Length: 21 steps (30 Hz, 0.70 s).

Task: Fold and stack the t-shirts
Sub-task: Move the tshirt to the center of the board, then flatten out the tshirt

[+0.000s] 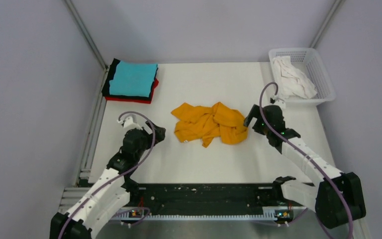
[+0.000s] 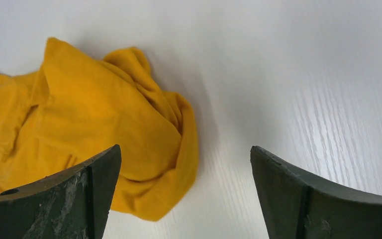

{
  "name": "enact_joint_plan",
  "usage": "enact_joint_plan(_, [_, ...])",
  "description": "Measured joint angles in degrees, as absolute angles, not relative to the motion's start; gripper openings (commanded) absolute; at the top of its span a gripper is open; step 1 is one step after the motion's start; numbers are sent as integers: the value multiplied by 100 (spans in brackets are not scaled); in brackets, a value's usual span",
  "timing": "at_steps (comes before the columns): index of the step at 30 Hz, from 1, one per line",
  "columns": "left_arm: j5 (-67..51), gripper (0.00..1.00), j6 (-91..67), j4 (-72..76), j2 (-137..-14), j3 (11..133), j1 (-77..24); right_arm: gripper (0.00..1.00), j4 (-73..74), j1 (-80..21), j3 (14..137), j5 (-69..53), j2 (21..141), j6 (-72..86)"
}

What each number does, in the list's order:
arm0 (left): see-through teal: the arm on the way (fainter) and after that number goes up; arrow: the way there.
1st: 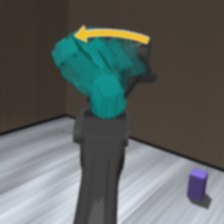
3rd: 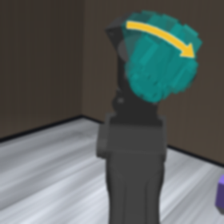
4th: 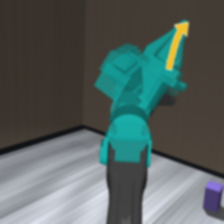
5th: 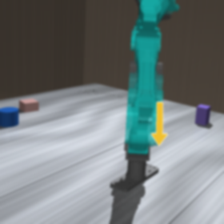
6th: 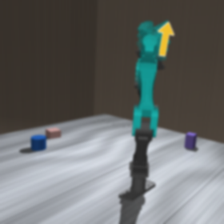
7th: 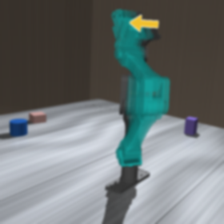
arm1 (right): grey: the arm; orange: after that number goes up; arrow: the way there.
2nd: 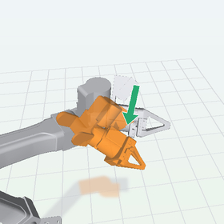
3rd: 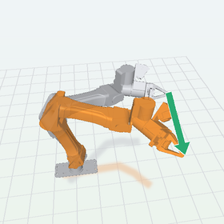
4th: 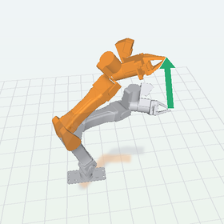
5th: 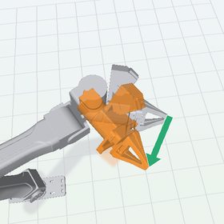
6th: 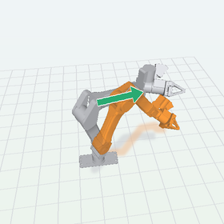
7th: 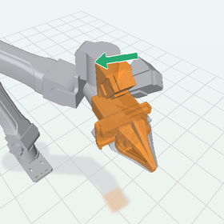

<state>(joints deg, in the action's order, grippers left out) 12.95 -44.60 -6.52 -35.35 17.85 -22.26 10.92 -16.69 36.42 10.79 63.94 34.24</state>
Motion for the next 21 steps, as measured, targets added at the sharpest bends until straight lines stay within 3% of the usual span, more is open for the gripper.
enact_joint_plan(5, [556, 95, -4427, -174, -4737, 1911, -2226, 99, 1083, -1671, 2915, 873, 5354, 3387])
enact_joint_plan(14, [-1197, 73, -4187, 576, -7406, 2932, -2228, 94, 384, -2053, 2585, -40, 4466, 2314])
enact_joint_plan(18, [-1712, 57, -4228, 880, -8344, 3168, -2226, 94, 172, -2746, 2591, -75, 4781, 1559])
enact_joint_plan(21, [-1925, 40, -4193, 1076, -8709, 3339, -2222, 91, 169, -3378, 2904, 226, 5468, 904])
